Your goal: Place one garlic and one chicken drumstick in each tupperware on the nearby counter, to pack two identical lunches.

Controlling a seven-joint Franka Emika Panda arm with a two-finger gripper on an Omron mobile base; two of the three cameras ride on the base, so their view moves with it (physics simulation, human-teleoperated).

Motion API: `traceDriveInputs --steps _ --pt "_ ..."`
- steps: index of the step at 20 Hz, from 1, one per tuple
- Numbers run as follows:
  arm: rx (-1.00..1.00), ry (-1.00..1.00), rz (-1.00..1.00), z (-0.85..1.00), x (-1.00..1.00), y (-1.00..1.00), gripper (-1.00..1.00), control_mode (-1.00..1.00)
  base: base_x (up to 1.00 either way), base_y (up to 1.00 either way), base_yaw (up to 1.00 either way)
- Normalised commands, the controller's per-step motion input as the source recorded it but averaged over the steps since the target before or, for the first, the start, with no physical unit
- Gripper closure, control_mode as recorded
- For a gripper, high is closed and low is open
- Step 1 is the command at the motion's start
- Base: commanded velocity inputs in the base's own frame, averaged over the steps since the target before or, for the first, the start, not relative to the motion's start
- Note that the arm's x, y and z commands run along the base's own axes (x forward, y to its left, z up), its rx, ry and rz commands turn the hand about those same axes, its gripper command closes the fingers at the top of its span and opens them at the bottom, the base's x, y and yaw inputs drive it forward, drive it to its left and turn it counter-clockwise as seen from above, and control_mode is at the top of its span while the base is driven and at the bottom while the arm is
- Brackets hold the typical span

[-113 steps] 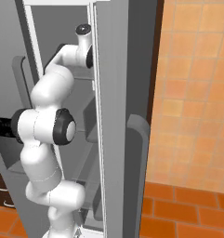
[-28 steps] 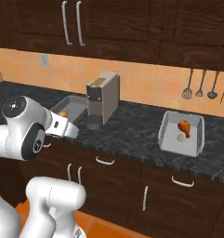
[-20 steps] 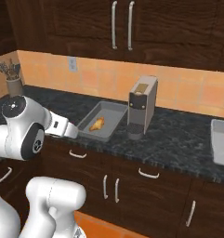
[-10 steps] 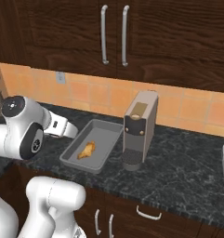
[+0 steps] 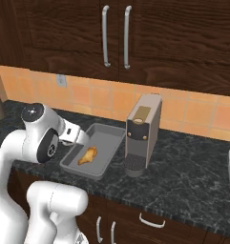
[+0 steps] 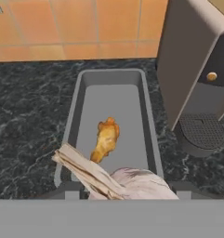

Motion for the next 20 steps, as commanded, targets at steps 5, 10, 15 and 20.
traceDriveInputs --steps 5,10,15,20 --pt "0.1 0.12 0.0 -0.5 0.95 -0.38 1.0 -1.0 0.0 0.0 0.0" --pt "0.09 0.17 0.0 -0.45 1.0 -0.03 1.0 -1.0 0.0 0.0 0.0" --pt "0.0 0.13 0.0 -0.43 0.98 0.0 1.0 -1.0 0.0 0.0 0.0" --pt "0.0 0.02 0.0 -0.33 0.84 0.0 1.0 -1.0 0.0 0.0 0.0"
